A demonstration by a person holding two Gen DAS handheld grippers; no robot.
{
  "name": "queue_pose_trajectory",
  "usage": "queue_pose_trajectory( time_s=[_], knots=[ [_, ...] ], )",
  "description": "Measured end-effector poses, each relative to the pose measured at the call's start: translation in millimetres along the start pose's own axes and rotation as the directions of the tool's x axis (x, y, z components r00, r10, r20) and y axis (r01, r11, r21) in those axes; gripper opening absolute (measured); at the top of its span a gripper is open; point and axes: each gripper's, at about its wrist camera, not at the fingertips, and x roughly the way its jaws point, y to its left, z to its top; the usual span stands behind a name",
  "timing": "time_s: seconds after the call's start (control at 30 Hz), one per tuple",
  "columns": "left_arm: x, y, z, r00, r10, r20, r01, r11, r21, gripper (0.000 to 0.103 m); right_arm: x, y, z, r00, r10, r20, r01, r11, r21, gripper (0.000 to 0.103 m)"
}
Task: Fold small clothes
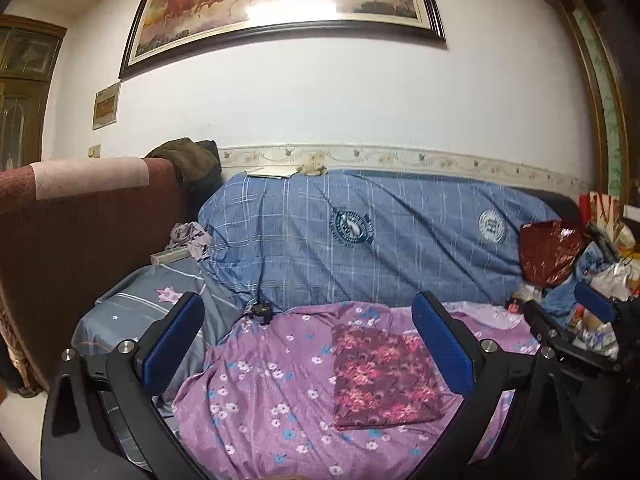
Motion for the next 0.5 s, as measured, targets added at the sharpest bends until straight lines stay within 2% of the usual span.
queue_pose_trajectory(
  time_s=[0.33,0.5],
  knots=[
    [7,1,10,0.997,-0.078,0.021,0.078,0.997,-0.005,0.103,-4,4,12,0.999,-0.040,0.026,0.040,0.999,-0.016,0.070],
    [24,-5,19,0.995,-0.104,-0.006,0.104,0.995,0.011,0.103,8,5,20,1.000,-0.031,0.005,0.031,0.999,-0.010,0.071]
  ],
)
